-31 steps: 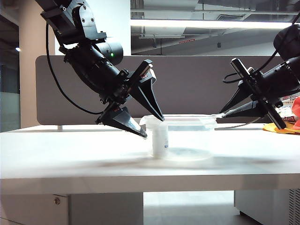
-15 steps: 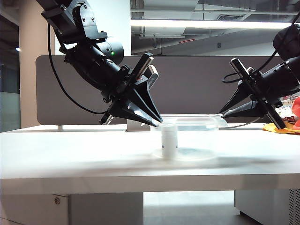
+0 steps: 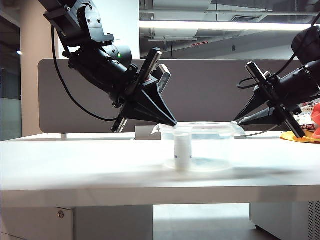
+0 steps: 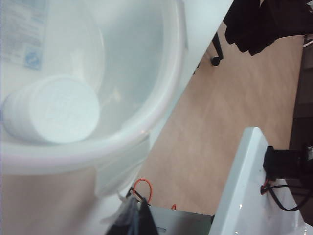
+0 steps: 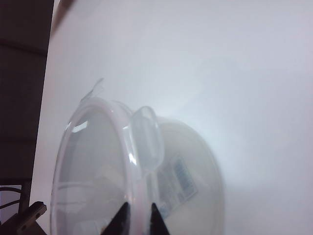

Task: Remove the lid of the round box, pick up the small white medicine bottle inside, and place it on the table.

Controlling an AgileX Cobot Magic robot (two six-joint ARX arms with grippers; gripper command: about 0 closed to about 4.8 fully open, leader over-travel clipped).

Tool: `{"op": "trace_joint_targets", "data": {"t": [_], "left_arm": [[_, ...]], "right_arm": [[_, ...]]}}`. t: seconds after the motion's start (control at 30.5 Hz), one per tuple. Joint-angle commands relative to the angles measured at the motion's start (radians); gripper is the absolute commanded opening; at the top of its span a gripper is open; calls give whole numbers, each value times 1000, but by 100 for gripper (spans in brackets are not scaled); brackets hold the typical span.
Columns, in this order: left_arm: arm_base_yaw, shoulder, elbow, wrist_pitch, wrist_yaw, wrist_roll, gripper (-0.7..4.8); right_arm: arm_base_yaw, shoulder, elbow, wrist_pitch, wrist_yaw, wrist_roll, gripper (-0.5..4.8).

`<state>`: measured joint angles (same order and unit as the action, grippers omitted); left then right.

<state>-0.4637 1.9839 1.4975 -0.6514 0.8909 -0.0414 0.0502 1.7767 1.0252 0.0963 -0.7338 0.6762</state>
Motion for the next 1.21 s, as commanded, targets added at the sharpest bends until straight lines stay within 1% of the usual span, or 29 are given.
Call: {"op": "trace_joint_targets", "data": {"t": [0.03, 0.07, 0.1, 0.16, 0.2, 0.23, 0.26, 0.33, 0.39, 0.43, 0.46, 0.59, 0.62, 0.72, 0.82, 0.95, 1.05, 1.08, 1.11, 1.15, 1.18, 1.21], "left_arm": [[1, -6, 3, -28, 42, 3, 59], [2, -6, 3, -37, 49, 3, 83], [3, -8, 3, -48, 53, 3, 96], [8, -14, 11, -81, 53, 8, 100], [8, -18, 19, -92, 50, 9, 116], [8, -32, 34, -96, 50, 7, 160], [8, -44, 48, -98, 47, 7, 171], [8, -61, 79, -98, 21, 8, 184], [8, -78, 116, -97, -52, 8, 185], [8, -81, 138, -98, -91, 8, 188], [9, -84, 156, -103, -118, 8, 196], [10, -83, 211, -120, -203, 8, 271], [10, -83, 218, -119, -230, 8, 301], [10, -83, 221, -106, -336, 8, 351], [14, -80, 220, -106, -427, 8, 351], [29, -67, 220, -94, -439, 6, 351], [35, -37, 220, -85, -430, 4, 352], [39, -26, 220, -83, -414, 4, 362], [39, -15, 220, -80, -406, 4, 379], [39, -5, 220, -79, -394, 3, 388], [40, 7, 220, -74, -382, 3, 406], [40, 16, 220, -71, -373, 2, 407]], "right_arm": [[-32, -7, 5, 31, -19, -3, 53], [-43, -7, 5, 38, -25, -3, 53], [-54, -7, 5, 43, -28, -3, 53], [-69, -7, 5, 43, -29, -3, 54], [-72, -7, 5, 43, -27, -3, 55], [-76, -6, 5, 47, -27, -3, 74], [-76, -5, 5, 58, -27, -3, 101], [-74, -5, 5, 86, -30, 5, 167], [-62, -5, 5, 113, -34, 13, 219], [-59, -5, 5, 122, -37, 16, 223], [-54, -5, 5, 133, -34, 21, 223], [-32, -4, 6, 154, -11, 31, 221], [-24, -4, 6, 156, 5, 31, 220], [-13, 2, 6, 169, 25, 33, 220], [-12, 16, 10, 171, 24, 42, 209], [-8, 35, 18, 170, 10, 64, 209], [-8, 33, 18, 194, -30, 64, 206], [-8, 32, 18, 206, -49, 64, 193], [-8, 32, 18, 218, -60, 65, 169], [-8, 29, 18, 224, -72, 65, 129], [-8, 26, 18, 224, -74, 65, 101], [-8, 24, 18, 225, -78, 65, 85]]}}
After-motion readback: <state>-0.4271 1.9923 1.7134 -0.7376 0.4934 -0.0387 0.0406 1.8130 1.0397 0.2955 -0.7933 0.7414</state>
